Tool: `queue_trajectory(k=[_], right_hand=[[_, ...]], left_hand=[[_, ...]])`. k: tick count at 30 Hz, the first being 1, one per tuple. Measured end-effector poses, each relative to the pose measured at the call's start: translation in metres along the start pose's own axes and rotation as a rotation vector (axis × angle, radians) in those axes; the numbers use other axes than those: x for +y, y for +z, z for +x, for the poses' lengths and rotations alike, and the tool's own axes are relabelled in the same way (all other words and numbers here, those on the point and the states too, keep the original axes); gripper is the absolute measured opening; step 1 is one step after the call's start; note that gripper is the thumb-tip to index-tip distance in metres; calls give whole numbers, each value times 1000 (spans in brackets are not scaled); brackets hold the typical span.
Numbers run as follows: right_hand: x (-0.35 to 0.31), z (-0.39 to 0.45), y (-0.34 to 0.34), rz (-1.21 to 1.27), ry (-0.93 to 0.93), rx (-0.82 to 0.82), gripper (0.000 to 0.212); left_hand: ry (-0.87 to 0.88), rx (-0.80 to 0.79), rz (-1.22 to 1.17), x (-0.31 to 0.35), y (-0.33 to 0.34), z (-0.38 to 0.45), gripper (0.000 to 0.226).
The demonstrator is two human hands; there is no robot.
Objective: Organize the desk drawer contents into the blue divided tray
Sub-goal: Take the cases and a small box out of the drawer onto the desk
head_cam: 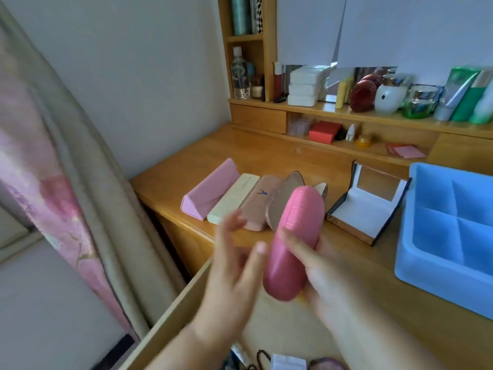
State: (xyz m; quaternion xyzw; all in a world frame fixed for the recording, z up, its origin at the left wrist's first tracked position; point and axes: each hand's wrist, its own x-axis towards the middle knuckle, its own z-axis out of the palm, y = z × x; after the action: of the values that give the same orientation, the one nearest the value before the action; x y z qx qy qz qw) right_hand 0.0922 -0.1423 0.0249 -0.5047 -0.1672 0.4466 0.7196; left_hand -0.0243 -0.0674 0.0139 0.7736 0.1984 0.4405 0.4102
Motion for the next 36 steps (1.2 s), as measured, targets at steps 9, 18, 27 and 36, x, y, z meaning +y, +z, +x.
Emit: queue_trajectory(k=[9,18,27,36], right_hand=[[-8,-7,-35,-941,-349,6,27],[14,-4,-96,-1260,-481,89,18],[59,-103,-114,-1546,-731,-186,14],[123,-200,-171,-1510,-109,-288,39]], left_hand=[[-234,133,133,-22,-24,40,53],[-367,-75,769,-71,-38,126,41],[16,-86,587,-15,-11,-6,18],[-98,-834,768,-17,71,-158,51]])
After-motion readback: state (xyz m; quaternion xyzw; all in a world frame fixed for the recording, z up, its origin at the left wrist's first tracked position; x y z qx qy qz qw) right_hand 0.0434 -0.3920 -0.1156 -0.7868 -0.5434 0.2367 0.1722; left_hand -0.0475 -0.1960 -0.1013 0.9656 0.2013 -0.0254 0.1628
